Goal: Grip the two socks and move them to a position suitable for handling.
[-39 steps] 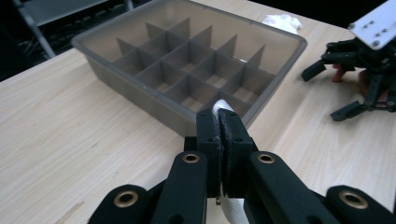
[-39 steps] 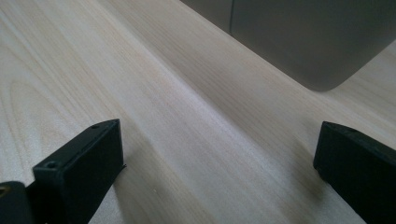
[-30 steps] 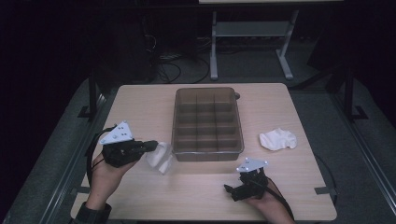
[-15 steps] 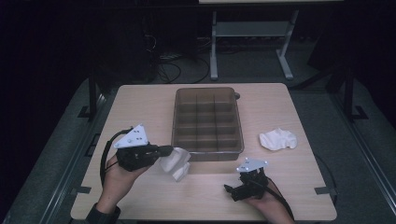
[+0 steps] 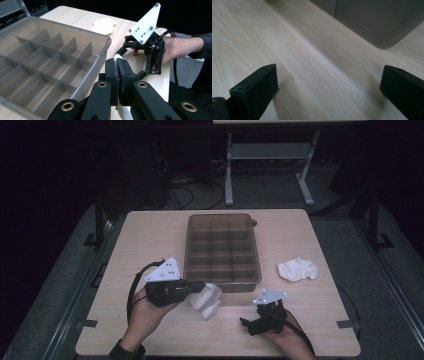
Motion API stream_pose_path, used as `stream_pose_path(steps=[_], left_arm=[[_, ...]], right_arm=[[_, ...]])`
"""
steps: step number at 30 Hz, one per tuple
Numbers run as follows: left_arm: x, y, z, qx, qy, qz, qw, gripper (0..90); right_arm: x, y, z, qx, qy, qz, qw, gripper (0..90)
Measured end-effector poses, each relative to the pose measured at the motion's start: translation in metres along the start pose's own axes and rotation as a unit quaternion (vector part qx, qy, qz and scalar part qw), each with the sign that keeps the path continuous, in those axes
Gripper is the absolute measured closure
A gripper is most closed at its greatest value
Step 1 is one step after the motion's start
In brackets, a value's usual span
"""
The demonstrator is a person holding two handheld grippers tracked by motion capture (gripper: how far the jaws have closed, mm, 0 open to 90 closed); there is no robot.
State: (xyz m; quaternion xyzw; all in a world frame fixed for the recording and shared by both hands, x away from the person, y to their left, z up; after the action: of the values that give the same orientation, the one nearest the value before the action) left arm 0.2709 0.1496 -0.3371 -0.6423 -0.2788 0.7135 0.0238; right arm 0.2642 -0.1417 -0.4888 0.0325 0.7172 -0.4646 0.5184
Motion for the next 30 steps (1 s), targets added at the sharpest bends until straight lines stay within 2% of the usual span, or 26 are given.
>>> stream_pose_path(steps=[9,14,20,30], left_arm=[[0.002,0.027,0.007,0.016,-0.002,-0.004,0.9999,88.3],[0.014,0.04,0.004,0.017,-0.008,-0.02,0.9996,88.3],[0.031,0.048,-0.003,0.002,-0.015,-0.043,0.9989,88.3],[0.049,0.046,-0.01,-0.018,-0.03,-0.061,0.9975,88.1]], right_arm=[[0.0,0.0,0.0,0.0,0.001,0.0,1.0,1.1],[0.0,0.0,0.0,0.0,-0.001,0.001,1.0,1.1],[0.0,0.0,0.0,0.001,-0.001,0.0,1.0,1.1],[0.0,0.0,0.0,0.0,0.0,0.0,1.0,1.1]])
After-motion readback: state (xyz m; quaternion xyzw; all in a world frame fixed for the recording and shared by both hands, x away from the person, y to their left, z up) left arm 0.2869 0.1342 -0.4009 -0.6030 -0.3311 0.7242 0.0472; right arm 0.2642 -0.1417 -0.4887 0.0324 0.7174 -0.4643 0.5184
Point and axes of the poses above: each handheld gripper's, and its own axes: y roughly forward along the jaws, x roughly out of its underside, z roughly to its right, the point moved 1 cm from there along y, roughly forward along the jaws, and after that the axes turned 6 degrees about z, right-handed, at the moved point
